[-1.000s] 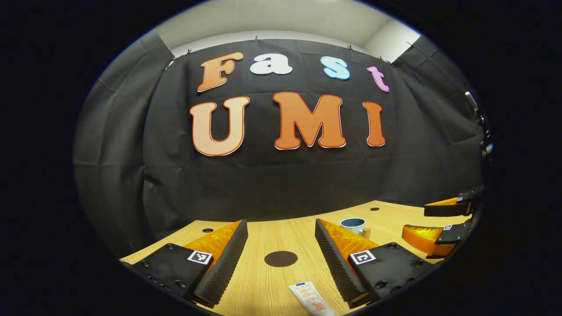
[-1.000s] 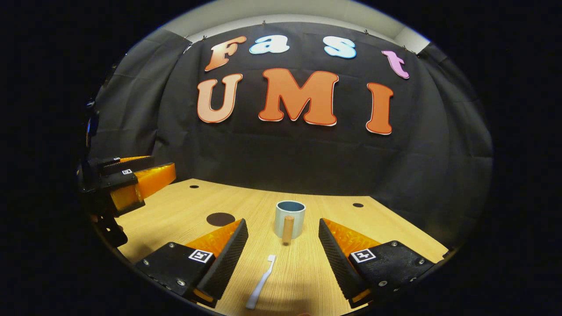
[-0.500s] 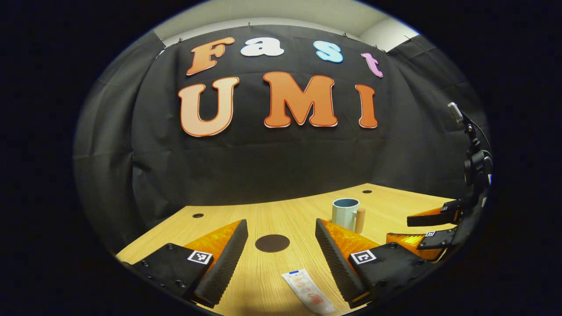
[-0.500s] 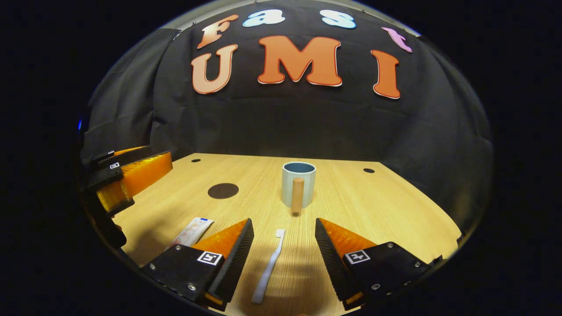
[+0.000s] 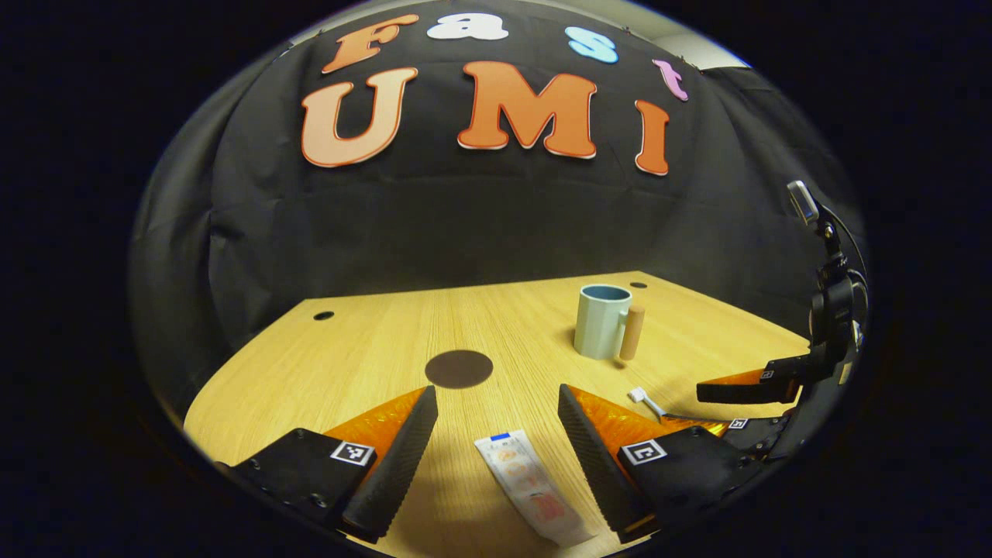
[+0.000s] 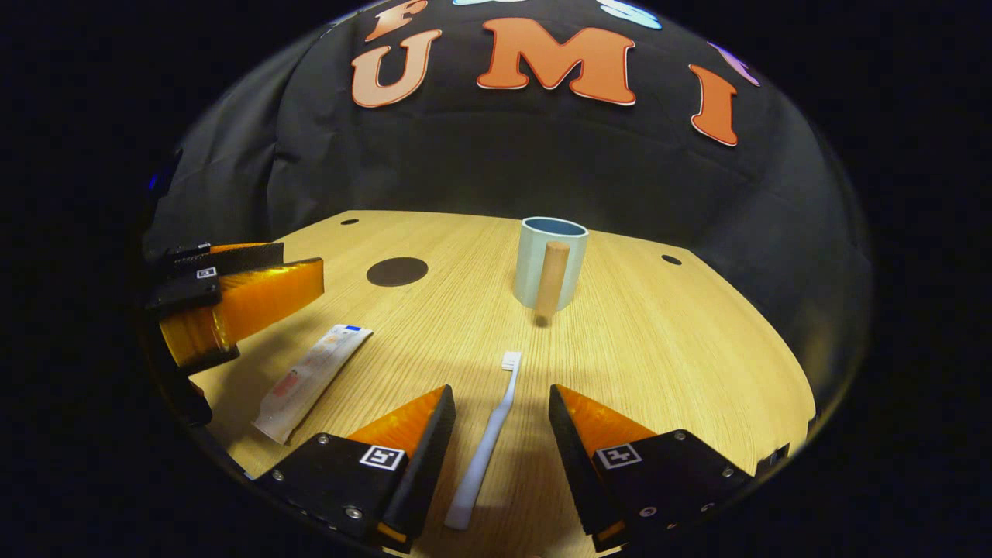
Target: Put the toothbrush and toothpaste on the desktop into the cup, then pick up the cup and place it on the coaster on the desktop.
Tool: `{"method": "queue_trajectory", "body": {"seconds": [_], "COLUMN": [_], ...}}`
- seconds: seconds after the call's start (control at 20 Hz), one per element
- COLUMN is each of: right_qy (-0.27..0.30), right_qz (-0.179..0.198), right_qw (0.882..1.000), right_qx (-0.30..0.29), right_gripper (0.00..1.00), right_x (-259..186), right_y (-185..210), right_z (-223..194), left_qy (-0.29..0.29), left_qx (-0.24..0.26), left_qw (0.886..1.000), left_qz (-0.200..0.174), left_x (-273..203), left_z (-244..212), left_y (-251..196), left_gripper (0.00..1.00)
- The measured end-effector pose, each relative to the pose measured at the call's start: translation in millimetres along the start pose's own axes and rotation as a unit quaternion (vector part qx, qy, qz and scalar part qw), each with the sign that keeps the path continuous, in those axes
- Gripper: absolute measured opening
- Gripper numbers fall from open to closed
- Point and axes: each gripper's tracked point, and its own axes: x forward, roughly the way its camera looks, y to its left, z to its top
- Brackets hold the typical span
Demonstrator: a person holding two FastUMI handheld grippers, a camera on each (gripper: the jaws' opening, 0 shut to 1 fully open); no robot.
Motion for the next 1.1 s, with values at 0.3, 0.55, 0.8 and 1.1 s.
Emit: {"method": "queue_trajectory", "body": {"seconds": [0.3,0.55,0.8,1.1], "right_qy": [0.043,0.052,0.058,0.061], "right_qz": [0.01,0.024,0.022,0.03], "right_qw": [0.999,0.998,0.998,0.997], "right_qx": [0.001,0.012,0.015,0.025], "right_gripper": [0.64,0.46,0.19,0.08], "right_x": [8.8,9.4,8.7,9.7], "right_y": [8.5,17.1,20.5,15.8], "right_z": [-16.4,-16.5,-15.7,-15.3], "left_qy": [0.082,0.136,0.18,0.199], "left_qx": [-0.004,-0.013,-0.003,0.004], "left_qw": [0.997,0.99,0.983,0.98], "left_qz": [-0.009,-0.027,-0.031,-0.022], "left_x": [13.6,15.3,6.2,10.7], "left_z": [-41.5,-65.9,-85.3,-85.4], "left_y": [-11.9,-24.4,-31.7,-34.2], "left_gripper": [0.87,0.81,0.71,0.52]}}
